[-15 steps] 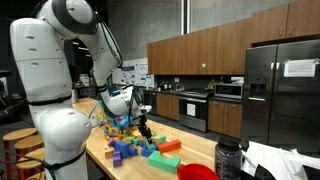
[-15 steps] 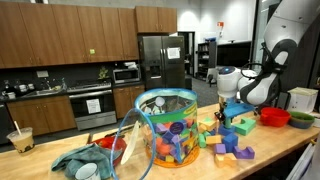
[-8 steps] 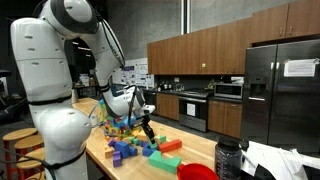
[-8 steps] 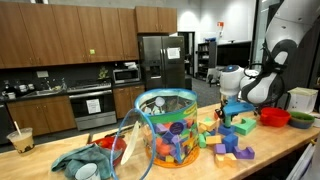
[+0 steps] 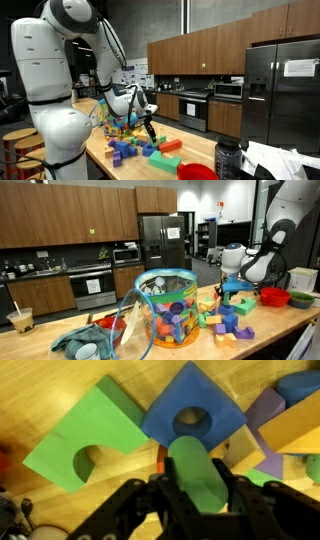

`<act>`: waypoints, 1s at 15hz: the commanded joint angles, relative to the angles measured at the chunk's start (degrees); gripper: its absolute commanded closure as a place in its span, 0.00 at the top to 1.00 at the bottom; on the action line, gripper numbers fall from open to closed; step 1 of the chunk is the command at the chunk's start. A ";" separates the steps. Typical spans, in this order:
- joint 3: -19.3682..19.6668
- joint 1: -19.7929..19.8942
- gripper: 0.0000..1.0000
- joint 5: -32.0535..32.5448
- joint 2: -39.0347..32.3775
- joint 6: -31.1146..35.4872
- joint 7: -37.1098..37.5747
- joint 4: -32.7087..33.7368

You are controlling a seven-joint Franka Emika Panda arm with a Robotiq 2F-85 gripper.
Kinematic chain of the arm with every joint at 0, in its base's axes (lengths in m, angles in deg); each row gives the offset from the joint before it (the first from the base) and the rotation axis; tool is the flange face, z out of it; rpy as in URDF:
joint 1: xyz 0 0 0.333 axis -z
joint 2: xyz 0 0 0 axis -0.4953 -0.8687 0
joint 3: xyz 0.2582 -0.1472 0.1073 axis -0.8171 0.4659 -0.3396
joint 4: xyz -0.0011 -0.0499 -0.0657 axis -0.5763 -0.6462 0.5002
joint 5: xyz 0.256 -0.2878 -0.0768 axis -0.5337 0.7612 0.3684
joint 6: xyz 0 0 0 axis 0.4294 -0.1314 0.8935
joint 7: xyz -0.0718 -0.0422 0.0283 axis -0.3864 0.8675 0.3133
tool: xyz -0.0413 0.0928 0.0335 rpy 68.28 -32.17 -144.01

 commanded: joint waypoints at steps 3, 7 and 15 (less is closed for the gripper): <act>2.30 -6.62 0.16 -15.82 -0.24 1.47 -11.88 0.03; -1.46 -5.05 0.16 -21.21 2.46 -4.51 -18.77 -0.10; -3.84 0.13 0.16 -19.78 10.40 -17.11 -29.78 -0.52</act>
